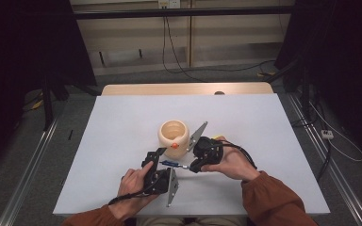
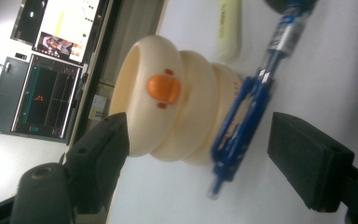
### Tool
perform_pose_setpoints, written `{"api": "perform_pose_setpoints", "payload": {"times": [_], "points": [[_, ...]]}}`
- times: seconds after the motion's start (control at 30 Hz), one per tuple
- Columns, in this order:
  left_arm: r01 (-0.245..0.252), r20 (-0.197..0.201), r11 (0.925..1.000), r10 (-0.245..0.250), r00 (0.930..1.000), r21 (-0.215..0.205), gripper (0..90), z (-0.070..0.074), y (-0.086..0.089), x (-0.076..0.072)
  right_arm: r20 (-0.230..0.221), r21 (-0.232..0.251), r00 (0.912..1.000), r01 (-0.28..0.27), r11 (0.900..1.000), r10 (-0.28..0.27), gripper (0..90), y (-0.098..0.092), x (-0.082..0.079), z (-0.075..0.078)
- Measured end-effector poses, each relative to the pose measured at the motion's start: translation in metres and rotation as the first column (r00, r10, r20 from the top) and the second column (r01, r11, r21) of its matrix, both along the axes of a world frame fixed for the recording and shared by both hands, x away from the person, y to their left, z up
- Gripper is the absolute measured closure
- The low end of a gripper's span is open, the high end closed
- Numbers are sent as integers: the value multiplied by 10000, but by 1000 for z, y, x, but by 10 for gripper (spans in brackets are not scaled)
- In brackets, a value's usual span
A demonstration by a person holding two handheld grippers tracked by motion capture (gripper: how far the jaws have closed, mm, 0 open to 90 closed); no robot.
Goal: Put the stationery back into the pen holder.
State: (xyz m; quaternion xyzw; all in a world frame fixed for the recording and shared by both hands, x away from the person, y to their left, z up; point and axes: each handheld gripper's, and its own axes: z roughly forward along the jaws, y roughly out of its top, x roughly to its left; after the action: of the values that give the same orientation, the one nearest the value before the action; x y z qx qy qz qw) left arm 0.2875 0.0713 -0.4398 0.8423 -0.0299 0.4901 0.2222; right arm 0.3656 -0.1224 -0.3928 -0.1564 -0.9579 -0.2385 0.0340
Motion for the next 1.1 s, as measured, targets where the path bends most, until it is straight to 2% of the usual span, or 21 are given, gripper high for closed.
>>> {"api": "perform_pose_setpoints", "payload": {"times": [0.07,0.1,0.27,0.3,0.33,0.4,0.53,0.57,0.6,0.7,0.87,0.9,1.03,1.1], "points": [[-18,96,9995,15,10000,312,237,-3,0,-2,81,56,9998,-176,9998,175,800,3,0,-1],[19,207,9996,-25,9998,283,249,-5,0,-2,101,78,9997,-201,9998,201,800,4,0,-1],[338,132,9977,-346,9993,583,299,-11,-4,-7,67,119,9998,-170,9998,169,800,8,-1,-4],[396,97,9967,-404,9991,715,323,-11,-4,-8,28,113,9999,-150,9998,149,800,9,-2,-5],[491,119,9966,-500,9987,657,357,-13,-5,-9,-39,6,9999,-111,9999,111,800,10,-2,-5],[553,227,9953,-573,9981,790,370,-14,-7,-11,-24,-53,10000,32,10000,-32,800,11,-2,-6],[838,200,9906,-865,9961,1081,487,-16,-9,-13,-81,-12,9999,70,10000,-70,800,13,-2,-7],[862,307,9897,-903,9954,1145,520,-16,-10,-13,-77,16,9999,111,9999,-111,800,13,-2,-8],[925,307,9883,-969,9948,1217,526,-16,-10,-14,-71,30,10000,65,10000,-65,800,13,-2,-8],[1057,241,9880,-1091,9937,1121,590,-17,-11,-16,-132,2,9998,124,9999,-124,800,14,-2,-9],[1172,-71,9839,-1173,9931,1351,701,-19,-13,-15,-189,29,9998,61,10000,-60,800,17,-3,-11],[1180,-134,9855,-1172,9930,1223,715,-19,-13,-14,-205,-6,9997,130,9999,-131,800,18,-4,-11],[1111,-246,9854,-1088,9938,1289,750,-20,-12,-14,-220,209,9997,130,9997,-126,799,16,-2,-12],[1139,-427,9867,-1097,9931,1158,761,-20,-12,-13,-264,308,9995,195,9993,-187,798,15,-3,-12]]}}
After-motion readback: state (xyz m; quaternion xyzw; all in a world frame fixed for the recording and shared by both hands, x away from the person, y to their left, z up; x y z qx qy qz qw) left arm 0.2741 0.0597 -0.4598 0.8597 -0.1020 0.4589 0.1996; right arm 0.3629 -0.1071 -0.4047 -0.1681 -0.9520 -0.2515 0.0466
